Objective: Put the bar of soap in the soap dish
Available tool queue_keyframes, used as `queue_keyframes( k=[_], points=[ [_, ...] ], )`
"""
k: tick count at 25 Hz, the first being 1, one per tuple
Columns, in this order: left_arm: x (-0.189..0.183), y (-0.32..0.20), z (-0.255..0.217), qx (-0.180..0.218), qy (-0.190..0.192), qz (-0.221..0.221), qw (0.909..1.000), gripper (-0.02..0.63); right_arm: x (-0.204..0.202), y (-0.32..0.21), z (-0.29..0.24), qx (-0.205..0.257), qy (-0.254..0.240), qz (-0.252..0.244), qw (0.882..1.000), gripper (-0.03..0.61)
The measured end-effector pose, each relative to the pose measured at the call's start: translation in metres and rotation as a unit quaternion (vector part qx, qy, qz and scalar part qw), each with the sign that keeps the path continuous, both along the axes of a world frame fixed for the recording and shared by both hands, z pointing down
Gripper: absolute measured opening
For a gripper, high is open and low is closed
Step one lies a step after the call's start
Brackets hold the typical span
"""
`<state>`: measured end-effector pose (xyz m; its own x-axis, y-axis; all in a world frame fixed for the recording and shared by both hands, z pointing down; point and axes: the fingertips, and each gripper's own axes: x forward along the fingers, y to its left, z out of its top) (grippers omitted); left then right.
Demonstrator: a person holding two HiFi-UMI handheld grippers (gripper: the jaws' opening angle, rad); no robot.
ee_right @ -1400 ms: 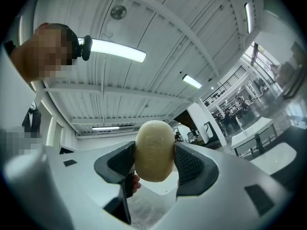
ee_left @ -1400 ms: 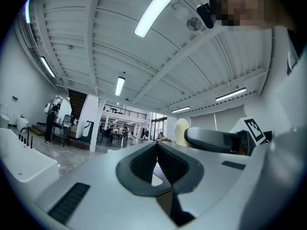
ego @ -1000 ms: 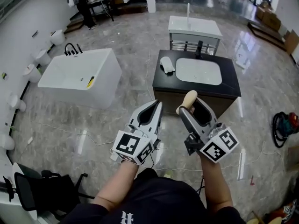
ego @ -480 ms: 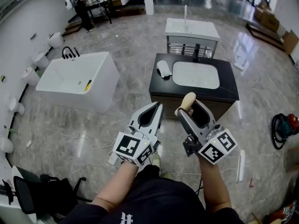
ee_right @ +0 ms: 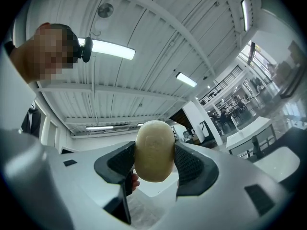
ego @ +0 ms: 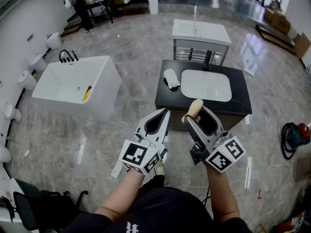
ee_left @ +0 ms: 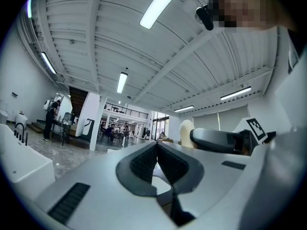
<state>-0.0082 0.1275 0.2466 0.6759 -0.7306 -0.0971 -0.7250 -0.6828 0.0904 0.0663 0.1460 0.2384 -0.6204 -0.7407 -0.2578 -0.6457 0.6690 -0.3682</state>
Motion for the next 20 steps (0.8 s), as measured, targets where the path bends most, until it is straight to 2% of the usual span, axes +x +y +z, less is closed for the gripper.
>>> queue_keyframes(
  k=[11, 20],
  points=[
    [-0.028, -0.129, 0.017, -0.013, 0.004, 0.028, 0.9995, 0.008, -0.033, -0.129, 0.019, -0.027, -0.002, 0.026, 0.999, 0.261],
    [-0.027, -0.196, 0.031, -0.017, 0.016, 0.043, 0.9988, 0.008, -0.032, -0.196, 0.037, -0.047, 0.003, 0.046, 0.998, 0.261]
  ],
)
